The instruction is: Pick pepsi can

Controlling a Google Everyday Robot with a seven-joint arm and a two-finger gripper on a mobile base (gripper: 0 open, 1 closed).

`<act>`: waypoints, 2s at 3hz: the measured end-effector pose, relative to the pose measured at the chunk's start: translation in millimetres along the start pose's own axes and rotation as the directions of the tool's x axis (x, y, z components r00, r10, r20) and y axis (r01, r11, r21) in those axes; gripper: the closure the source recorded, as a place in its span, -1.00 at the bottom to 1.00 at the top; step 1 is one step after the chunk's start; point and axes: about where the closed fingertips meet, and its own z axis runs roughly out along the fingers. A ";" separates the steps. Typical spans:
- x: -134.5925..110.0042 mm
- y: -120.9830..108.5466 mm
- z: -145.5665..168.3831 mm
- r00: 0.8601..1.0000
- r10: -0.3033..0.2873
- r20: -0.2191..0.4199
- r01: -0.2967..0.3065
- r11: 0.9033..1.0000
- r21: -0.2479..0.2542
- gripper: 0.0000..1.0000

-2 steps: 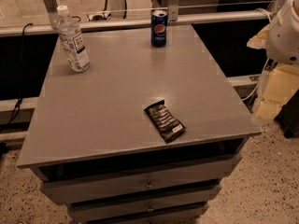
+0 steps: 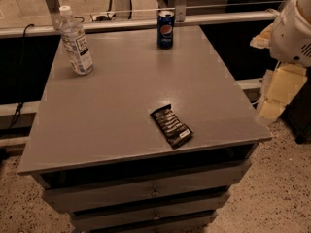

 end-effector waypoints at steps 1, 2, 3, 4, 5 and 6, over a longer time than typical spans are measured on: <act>-6.6 -37.0 20.4 0.999 0.004 0.044 -0.005 1.000 0.027 -1.00; -14.4 -86.9 48.7 0.994 0.042 0.098 -0.047 0.997 0.055 -1.00; -27.0 -138.1 78.3 0.976 0.106 0.187 -0.120 0.991 0.064 -1.00; -56.0 -182.5 109.7 0.939 0.178 0.294 -0.203 0.977 0.058 -1.00; -85.8 -227.3 142.7 0.875 0.268 0.404 -0.313 0.948 0.049 -1.00; -104.5 -264.8 160.1 0.786 0.345 0.513 -0.417 0.909 0.027 -1.00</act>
Offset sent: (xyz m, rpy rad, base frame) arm 0.1735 -0.0026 -0.0364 0.1693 -0.1117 -0.0731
